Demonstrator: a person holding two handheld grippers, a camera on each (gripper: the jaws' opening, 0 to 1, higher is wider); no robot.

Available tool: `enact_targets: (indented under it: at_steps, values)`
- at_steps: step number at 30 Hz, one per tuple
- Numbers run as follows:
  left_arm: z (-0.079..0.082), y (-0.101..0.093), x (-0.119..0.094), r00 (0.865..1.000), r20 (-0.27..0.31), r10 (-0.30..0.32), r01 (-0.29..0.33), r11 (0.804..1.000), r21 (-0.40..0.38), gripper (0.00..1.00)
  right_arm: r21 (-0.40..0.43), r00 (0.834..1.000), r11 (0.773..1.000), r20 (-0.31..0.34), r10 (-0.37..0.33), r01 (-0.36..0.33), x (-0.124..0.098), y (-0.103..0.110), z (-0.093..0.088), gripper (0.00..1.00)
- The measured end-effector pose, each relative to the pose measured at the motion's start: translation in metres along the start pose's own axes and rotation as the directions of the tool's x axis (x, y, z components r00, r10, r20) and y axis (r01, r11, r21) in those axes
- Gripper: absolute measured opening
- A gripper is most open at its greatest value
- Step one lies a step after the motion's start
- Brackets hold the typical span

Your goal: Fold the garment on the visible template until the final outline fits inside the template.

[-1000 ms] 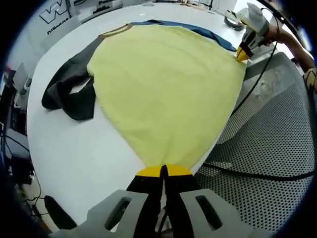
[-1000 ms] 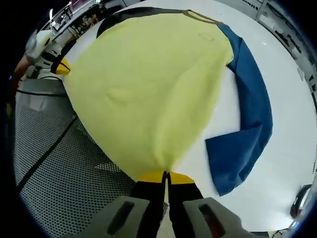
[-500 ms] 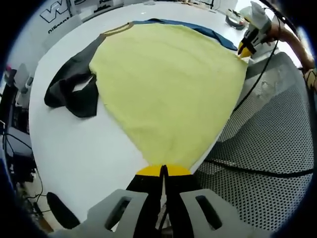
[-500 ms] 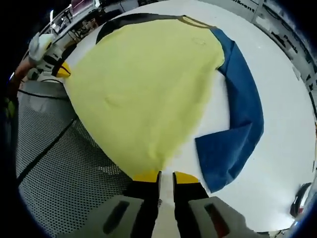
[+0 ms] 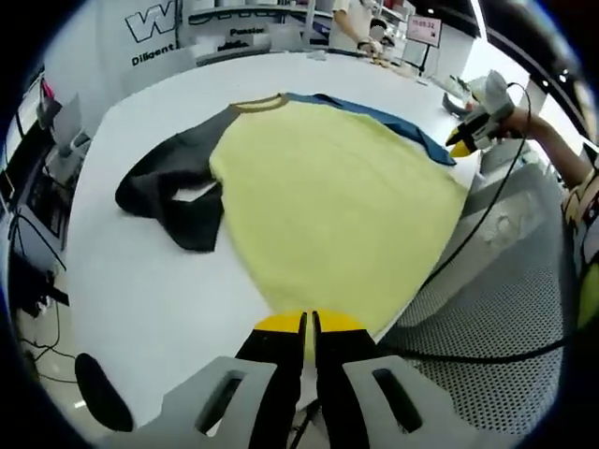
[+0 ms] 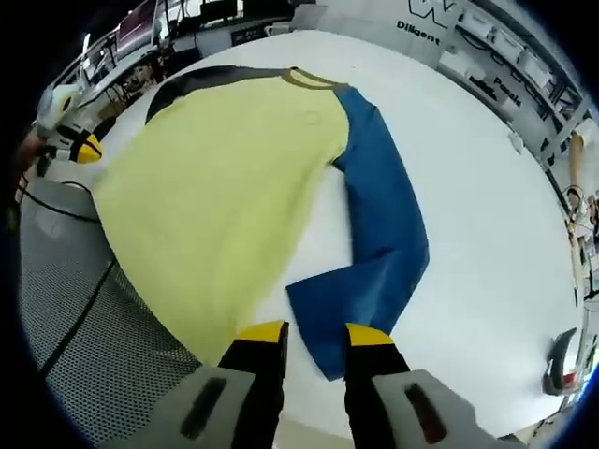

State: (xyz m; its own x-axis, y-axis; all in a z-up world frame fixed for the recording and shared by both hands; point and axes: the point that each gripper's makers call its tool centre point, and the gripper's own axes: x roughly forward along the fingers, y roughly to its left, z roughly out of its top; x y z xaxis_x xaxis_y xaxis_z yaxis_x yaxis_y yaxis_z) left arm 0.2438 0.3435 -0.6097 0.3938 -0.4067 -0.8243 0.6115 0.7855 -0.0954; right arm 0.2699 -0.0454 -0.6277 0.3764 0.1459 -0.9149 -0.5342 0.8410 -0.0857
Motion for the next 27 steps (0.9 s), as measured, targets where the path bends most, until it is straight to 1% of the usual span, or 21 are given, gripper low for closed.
enact_targets:
  at_steps: [3, 4, 5, 7, 10, 11, 13, 14, 15, 16, 17, 18, 19, 20, 21, 22, 23, 24, 25, 26, 27]
  values:
    - [0.005, -0.002, 0.002, 1.0, 0.021, 0.006, -0.006, 1.0, -0.005, 0.03, -0.008, 0.999, 1.0, 0.038, 0.002, -0.002, 0.005, -0.001, 0.007, 0.21]
    - [0.006, -0.002, 0.002, 1.0, 0.023, 0.008, -0.008, 1.0, -0.004, 0.05, -0.012, 0.999, 1.0, 0.039, 0.005, -0.005, 0.007, -0.001, 0.007, 0.21]
    - [0.01, -0.002, 0.002, 0.999, 0.043, 0.02, -0.02, 1.0, 0.001, 0.07, -0.016, 0.999, 1.0, 0.04, 0.008, -0.007, 0.01, -0.001, 0.007, 0.21]
    - [0.013, 0.0, 0.002, 0.998, 0.049, 0.024, -0.024, 1.0, 0.0, 0.11, -0.028, 1.0, 1.0, 0.021, 0.011, -0.011, 0.016, -0.002, 0.004, 0.22]
    - [0.017, 0.002, 0.001, 0.998, 0.059, 0.031, -0.032, 0.999, 0.006, 0.09, -0.04, 1.0, 0.999, 0.005, 0.015, -0.015, 0.02, -0.003, 0.0, 0.21]
    - [0.018, 0.002, 0.0, 0.998, 0.061, 0.031, -0.032, 0.999, 0.007, 0.09, -0.037, 1.0, 0.999, 0.003, 0.018, -0.018, 0.02, -0.003, 0.0, 0.2]
    - [0.021, 0.003, -0.001, 0.996, 0.077, 0.036, -0.037, 0.999, 0.006, 0.11, -0.008, 1.0, 1.0, 0.012, 0.028, -0.028, 0.021, -0.003, -0.001, 0.19]
    - [0.024, 0.004, -0.001, 0.995, 0.093, 0.043, -0.043, 0.999, -0.011, 0.14, -0.008, 1.0, 1.0, 0.011, 0.027, -0.027, 0.021, -0.003, -0.001, 0.19]
    - [0.025, 0.003, -0.001, 0.995, 0.096, 0.04, -0.039, 0.999, -0.012, 0.16, -0.02, 1.0, 1.0, 0.001, 0.024, -0.023, 0.024, -0.003, -0.004, 0.19]
    - [0.026, 0.003, -0.001, 0.994, 0.1, 0.04, -0.039, 0.999, -0.013, 0.16, -0.027, 1.0, 0.999, -0.006, 0.022, -0.022, 0.025, -0.002, -0.005, 0.18]
    - [0.027, 0.003, -0.001, 0.993, 0.109, 0.043, -0.041, 0.999, -0.017, 0.16, -0.028, 1.0, 0.999, 0.003, 0.021, -0.021, 0.024, -0.002, -0.005, 0.17]
    - [0.028, 0.002, -0.001, 0.993, 0.112, 0.043, -0.041, 0.999, -0.019, 0.16, -0.017, 1.0, 1.0, 0.015, 0.022, -0.022, 0.021, -0.002, -0.003, 0.15]
    - [0.029, 0.002, -0.001, 0.992, 0.117, 0.042, -0.04, 0.999, -0.02, 0.17, 0.012, 0.999, 0.999, 0.024, 0.033, -0.033, 0.024, 0.002, -0.003, 0.11]
    - [0.031, 0.001, -0.001, 0.991, 0.127, 0.043, -0.041, 0.999, -0.021, 0.17, 0.039, 0.999, 0.999, 0.039, 0.024, -0.026, 0.024, 0.002, -0.003, 0.11]
    - [0.032, 0.0, -0.001, 0.99, 0.133, 0.042, -0.04, 0.999, -0.021, 0.17, 0.023, 0.999, 1.0, 0.043, 0.015, -0.016, 0.023, 0.001, -0.004, 0.1]
    - [0.034, -0.001, -0.001, 0.989, 0.141, 0.039, -0.037, 0.999, -0.022, 0.17, 0.025, 0.999, 1.0, 0.046, 0.013, -0.014, 0.023, 0.001, -0.004, 0.06]
    - [0.034, -0.002, -0.001, 0.989, 0.144, 0.037, -0.034, 0.999, -0.024, 0.17, 0.051, 0.997, 0.997, 0.047, -0.055, 0.053, 0.024, -0.011, -0.005, 0.0]
    - [0.036, -0.002, 0.001, 0.989, 0.146, 0.035, -0.032, 0.999, -0.027, 0.17, 0.042, 0.996, 0.996, 0.047, -0.075, 0.073, 0.023, -0.015, -0.006, 0.0]
    - [0.036, -0.003, 0.002, 0.989, 0.144, 0.033, -0.03, 0.999, -0.026, 0.17, 0.061, 0.998, 0.998, 0.061, -0.021, 0.017, 0.024, -0.009, -0.004, 0.0]
    - [0.036, -0.004, 0.003, 0.99, 0.139, 0.031, -0.028, 0.999, -0.021, 0.17, 0.126, 0.998, 0.992, 0.059, -0.014, 0.006, 0.024, -0.008, -0.005, 0.0]
    - [0.037, -0.005, 0.003, 0.99, 0.136, 0.03, -0.028, 1.0, -0.012, 0.17, 0.167, 0.998, 0.986, 0.068, -0.009, -0.003, 0.024, -0.011, -0.005, 0.0]
